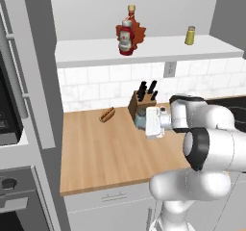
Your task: Put the shaker and condiment bottle from the counter next to their counterparts in the cabinet.
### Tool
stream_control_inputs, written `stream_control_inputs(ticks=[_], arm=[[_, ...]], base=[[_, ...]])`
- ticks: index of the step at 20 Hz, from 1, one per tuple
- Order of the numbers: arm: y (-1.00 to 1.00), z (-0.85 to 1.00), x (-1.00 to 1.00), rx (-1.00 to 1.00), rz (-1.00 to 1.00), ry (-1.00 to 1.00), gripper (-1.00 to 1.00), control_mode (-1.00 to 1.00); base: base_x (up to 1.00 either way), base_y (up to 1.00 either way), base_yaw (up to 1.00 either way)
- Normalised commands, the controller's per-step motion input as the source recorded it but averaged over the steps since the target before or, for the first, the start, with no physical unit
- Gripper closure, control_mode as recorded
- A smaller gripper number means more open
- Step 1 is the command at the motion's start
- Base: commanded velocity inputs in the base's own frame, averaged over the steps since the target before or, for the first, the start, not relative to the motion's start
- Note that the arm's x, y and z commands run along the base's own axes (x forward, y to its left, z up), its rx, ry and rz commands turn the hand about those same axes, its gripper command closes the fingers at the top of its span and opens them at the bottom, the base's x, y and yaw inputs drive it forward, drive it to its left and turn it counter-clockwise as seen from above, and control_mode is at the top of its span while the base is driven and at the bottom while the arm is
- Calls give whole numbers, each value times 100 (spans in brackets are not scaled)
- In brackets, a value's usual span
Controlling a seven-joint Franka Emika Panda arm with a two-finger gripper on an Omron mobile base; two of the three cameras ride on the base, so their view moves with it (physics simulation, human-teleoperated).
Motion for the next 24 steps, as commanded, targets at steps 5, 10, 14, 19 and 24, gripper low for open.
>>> stream_control_inputs(ticks=[5, 10, 14, 19, 24], arm=[[-54, 76, -24, 2, -13, 11, 100, -100], [-57, 63, -31, 11, -15, 24, 100, -100], [-58, 67, -26, 12, -18, 28, 100, -100], [-59, 65, -24, 11, -20, 28, 100, -100], [-37, 39, -11, 0, -12, 2, 100, -100]], base=[[0, 0, 0], [0, 0, 0], [0, 0, 0], [0, 0, 0], [0, 0, 0]])
